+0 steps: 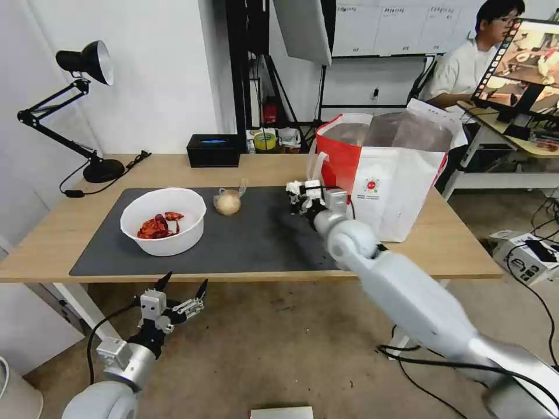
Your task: Pick up the trash from the table and place it into the takeout bag.
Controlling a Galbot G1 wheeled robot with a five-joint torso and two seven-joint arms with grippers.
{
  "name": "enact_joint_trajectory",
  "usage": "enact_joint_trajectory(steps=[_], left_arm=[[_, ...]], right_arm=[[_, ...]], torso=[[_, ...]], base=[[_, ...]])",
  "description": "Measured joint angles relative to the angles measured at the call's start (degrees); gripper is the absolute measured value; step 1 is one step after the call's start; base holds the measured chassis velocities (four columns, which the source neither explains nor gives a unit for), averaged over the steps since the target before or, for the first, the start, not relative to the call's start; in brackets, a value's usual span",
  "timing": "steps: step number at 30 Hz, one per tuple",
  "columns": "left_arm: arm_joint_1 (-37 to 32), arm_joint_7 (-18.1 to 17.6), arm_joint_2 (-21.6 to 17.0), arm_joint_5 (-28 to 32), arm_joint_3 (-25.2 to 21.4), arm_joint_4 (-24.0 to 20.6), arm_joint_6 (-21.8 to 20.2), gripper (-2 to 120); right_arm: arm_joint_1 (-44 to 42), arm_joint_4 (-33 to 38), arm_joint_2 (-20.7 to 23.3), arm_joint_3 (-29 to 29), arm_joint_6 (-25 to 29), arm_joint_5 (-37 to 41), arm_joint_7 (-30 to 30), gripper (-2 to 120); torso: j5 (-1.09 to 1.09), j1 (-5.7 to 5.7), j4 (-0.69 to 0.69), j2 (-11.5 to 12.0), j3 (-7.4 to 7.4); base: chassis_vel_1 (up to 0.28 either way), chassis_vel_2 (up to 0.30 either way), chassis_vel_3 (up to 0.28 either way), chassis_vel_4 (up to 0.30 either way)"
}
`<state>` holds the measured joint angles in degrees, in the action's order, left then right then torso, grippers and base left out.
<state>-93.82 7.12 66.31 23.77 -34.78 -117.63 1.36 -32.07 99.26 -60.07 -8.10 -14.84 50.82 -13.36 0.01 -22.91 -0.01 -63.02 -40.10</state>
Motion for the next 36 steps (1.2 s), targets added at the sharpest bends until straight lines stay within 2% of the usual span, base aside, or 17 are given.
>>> enact_joint_trajectory(steps=[6, 11, 18, 27, 30, 31, 34, 36], left_arm=[[-0.11, -0.03, 0.32, -0.64, 0.42, -0.08, 0.00, 100], [-0.10, -0.05, 0.33, -0.71, 0.66, -0.15, -0.03, 100], [-0.04, -0.10, 0.25, -0.76, 0.75, -0.19, -0.09, 100], [0.21, -0.11, 0.16, -0.65, 0.74, -0.16, -0.12, 100], [0.22, -0.11, 0.16, -0.61, 0.74, -0.11, -0.13, 100], [0.22, -0.11, 0.16, -0.61, 0.74, -0.11, -0.13, 100], [0.16, -0.11, 0.16, -0.58, 0.66, -0.05, -0.13, 100], [0.15, -0.11, 0.15, -0.57, 0.64, -0.04, -0.13, 100]], right_arm=[[-3.23, 5.91, 3.81, 5.74, 7.32, -2.78, 1.59, 0], [-0.66, 7.09, 5.59, 7.34, 7.92, -2.13, 0.02, 0], [8.75, 4.86, 7.69, 7.66, -1.73, 4.74, -11.43, 0], [15.07, -1.55, 7.55, 5.51, -8.68, 9.19, -16.90, 0], [16.59, -3.48, 7.02, 5.03, -11.37, 9.60, -18.74, 10], [16.59, -3.48, 7.02, 5.03, -11.37, 9.60, -18.74, 10], [17.03, -3.54, 7.02, 4.94, -13.02, 9.67, -18.98, 25], [17.19, -3.50, 7.04, 4.93, -13.57, 9.67, -19.15, 30]], torso=[[0.00, 0.00, 0.00, 0.00, 0.00], [0.00, 0.00, 0.00, 0.00, 0.00], [-0.01, 0.00, 0.01, 0.00, -0.01], [-0.01, 0.00, 0.00, 0.00, -0.01], [-0.01, -0.01, 0.01, 0.00, -0.01], [-0.01, -0.01, 0.01, 0.00, -0.01], [-0.01, -0.01, 0.01, 0.00, -0.01], [-0.01, -0.01, 0.01, 0.00, -0.01]], base=[[0.000, 0.000, 0.000, 0.000], [0.000, 0.000, 0.000, 0.000], [0.000, 0.000, 0.000, 0.000], [0.000, 0.000, 0.000, 0.000], [0.000, 0.000, 0.000, 0.000], [0.000, 0.000, 0.000, 0.000], [0.000, 0.000, 0.000, 0.000], [0.000, 0.000, 0.000, 0.000]])
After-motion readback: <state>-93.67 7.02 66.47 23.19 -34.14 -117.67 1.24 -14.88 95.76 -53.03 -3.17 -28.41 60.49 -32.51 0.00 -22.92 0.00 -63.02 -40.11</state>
